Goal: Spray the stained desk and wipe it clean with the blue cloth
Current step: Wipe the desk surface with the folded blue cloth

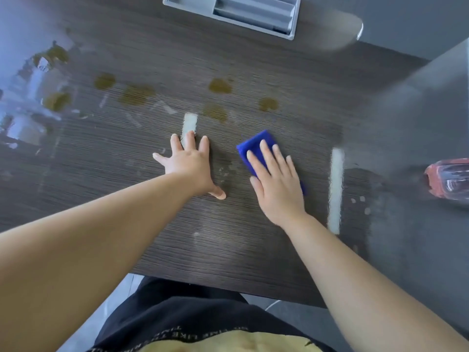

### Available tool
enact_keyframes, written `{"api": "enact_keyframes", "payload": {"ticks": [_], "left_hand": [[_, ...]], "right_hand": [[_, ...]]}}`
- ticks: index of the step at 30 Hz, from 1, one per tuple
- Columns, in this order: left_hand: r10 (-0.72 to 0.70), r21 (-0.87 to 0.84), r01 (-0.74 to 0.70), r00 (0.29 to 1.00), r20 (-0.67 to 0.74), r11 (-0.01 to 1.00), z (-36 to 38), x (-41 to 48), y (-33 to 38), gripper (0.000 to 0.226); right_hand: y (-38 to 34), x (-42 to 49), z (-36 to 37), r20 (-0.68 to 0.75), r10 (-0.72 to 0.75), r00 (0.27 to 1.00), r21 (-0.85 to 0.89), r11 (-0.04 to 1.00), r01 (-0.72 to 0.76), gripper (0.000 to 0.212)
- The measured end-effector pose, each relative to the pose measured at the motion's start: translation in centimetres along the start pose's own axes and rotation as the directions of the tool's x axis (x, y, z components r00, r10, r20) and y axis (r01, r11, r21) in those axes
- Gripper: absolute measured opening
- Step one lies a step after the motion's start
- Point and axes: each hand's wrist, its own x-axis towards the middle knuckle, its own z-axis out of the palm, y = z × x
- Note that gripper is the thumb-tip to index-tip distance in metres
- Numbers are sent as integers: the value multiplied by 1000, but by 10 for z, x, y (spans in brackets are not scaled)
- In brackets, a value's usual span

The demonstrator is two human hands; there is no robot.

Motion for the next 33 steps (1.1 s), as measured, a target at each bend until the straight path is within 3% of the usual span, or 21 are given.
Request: {"api": "enact_keyframes", "payload": {"ticks": [2,3,5,7,9,11,14,15,17,19,21,23,24,26,29,31,33], "left_hand": [[5,-4,-5,1000,3,1000,0,1,0,135],[8,-5,-8,1000,6,1000,-1,0,0,135],[10,-11,-10,1000,2,1000,-1,0,0,133],[12,-18,-12,1000,6,1000,-2,0,0,132],[12,-24,-12,1000,7,1000,0,0,0,132],[14,-35,-14,1000,10,999,2,0,-1,132],[43,-96,-44,999,-12,994,4,-4,-6,128],[59,-148,-62,998,-29,987,3,-4,-11,126],[77,-254,-85,996,-39,964,-4,-3,-20,121],[71,-286,-80,997,-42,955,-16,-2,-30,120],[50,-231,-66,996,-74,971,-25,2,-41,116],[29,-121,-43,993,-114,992,-28,10,-54,118],[19,-72,-28,992,-123,997,-28,14,-60,122],[12,-22,-15,993,-119,1000,-26,20,-72,128],[40,2,-40,992,-121,999,-23,23,-80,128],[54,26,-51,991,-119,998,-24,24,-80,128],[54,39,-50,992,-111,998,-26,25,-77,127]], "right_hand": [[21,-14,-2,15,-81,997,-18,997,81,50],[33,-11,-5,-3,-20,1000,-16,1000,20,49],[44,12,-10,-56,236,970,20,972,-235,49],[37,46,-11,-86,521,849,112,852,-512,51],[19,71,-13,-67,657,751,176,749,-639,53],[0,71,-10,-51,586,809,141,806,-575,54],[-9,24,-2,-11,257,966,36,966,-256,53],[-5,8,-1,-12,180,984,18,984,-180,52],[16,-4,-5,-20,221,975,13,975,-221,51],[33,16,-12,-7,421,907,24,907,-421,51],[33,56,-21,-19,636,772,97,769,-631,53],[19,97,-25,-8,752,659,182,650,-738,55],[8,110,-24,-7,753,658,192,647,-738,55],[-18,117,-18,-27,640,768,139,763,-631,56],[-40,84,-6,-33,260,965,40,965,-259,53],[-28,59,-5,16,51,999,-9,999,-51,52],[0,58,-12,28,77,997,-23,997,-76,52]]}}
